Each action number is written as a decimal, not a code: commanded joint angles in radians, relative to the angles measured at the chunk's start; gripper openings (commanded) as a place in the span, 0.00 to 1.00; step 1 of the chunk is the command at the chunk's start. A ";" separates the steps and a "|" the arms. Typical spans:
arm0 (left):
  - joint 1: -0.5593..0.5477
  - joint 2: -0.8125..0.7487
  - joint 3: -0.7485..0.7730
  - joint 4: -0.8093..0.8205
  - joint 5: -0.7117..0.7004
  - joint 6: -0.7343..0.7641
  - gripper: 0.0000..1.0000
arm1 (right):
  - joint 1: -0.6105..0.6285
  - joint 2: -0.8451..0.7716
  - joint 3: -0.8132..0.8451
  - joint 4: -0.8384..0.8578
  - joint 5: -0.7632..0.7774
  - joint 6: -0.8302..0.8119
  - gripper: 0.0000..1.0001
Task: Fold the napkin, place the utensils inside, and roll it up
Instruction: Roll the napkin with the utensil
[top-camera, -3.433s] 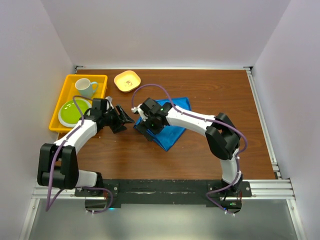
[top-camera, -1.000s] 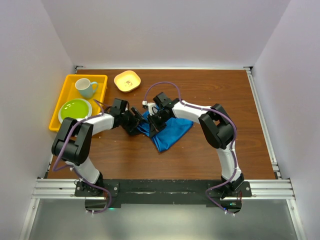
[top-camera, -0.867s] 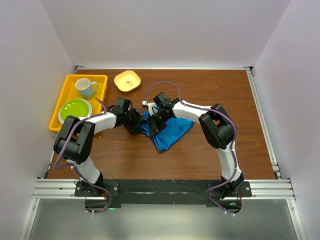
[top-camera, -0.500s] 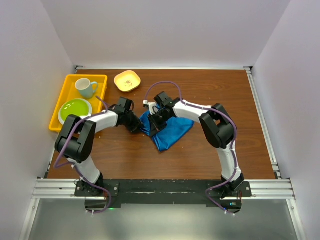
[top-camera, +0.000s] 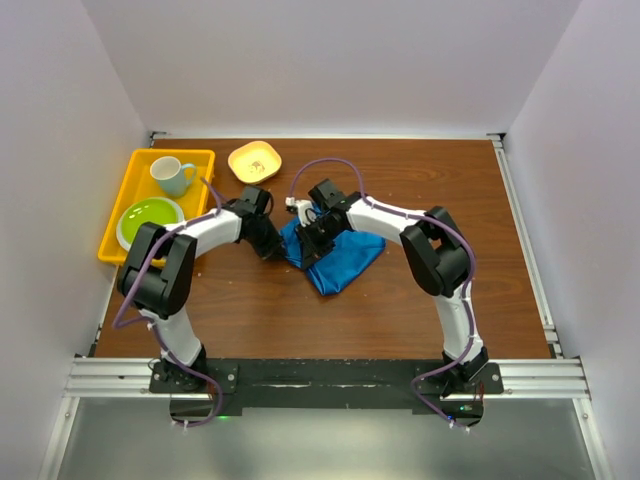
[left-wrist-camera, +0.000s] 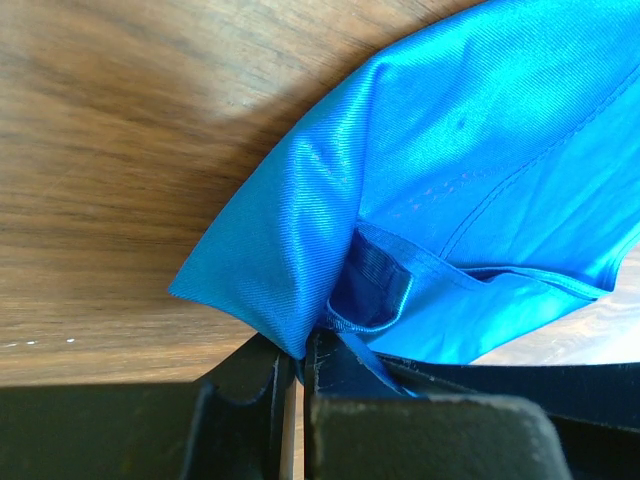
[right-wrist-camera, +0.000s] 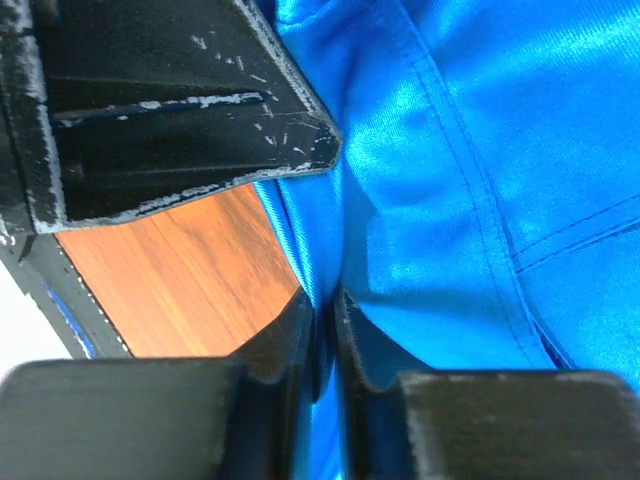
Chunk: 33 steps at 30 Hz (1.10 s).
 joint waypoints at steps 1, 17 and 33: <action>-0.003 0.051 0.043 -0.114 -0.046 0.061 0.00 | 0.034 -0.038 0.050 -0.078 0.073 -0.063 0.24; -0.035 0.124 0.155 -0.217 0.007 0.091 0.00 | 0.255 -0.181 -0.095 0.085 0.569 -0.158 0.75; -0.035 0.096 0.152 -0.226 0.043 0.047 0.00 | 0.300 -0.169 -0.269 0.259 0.682 -0.081 0.48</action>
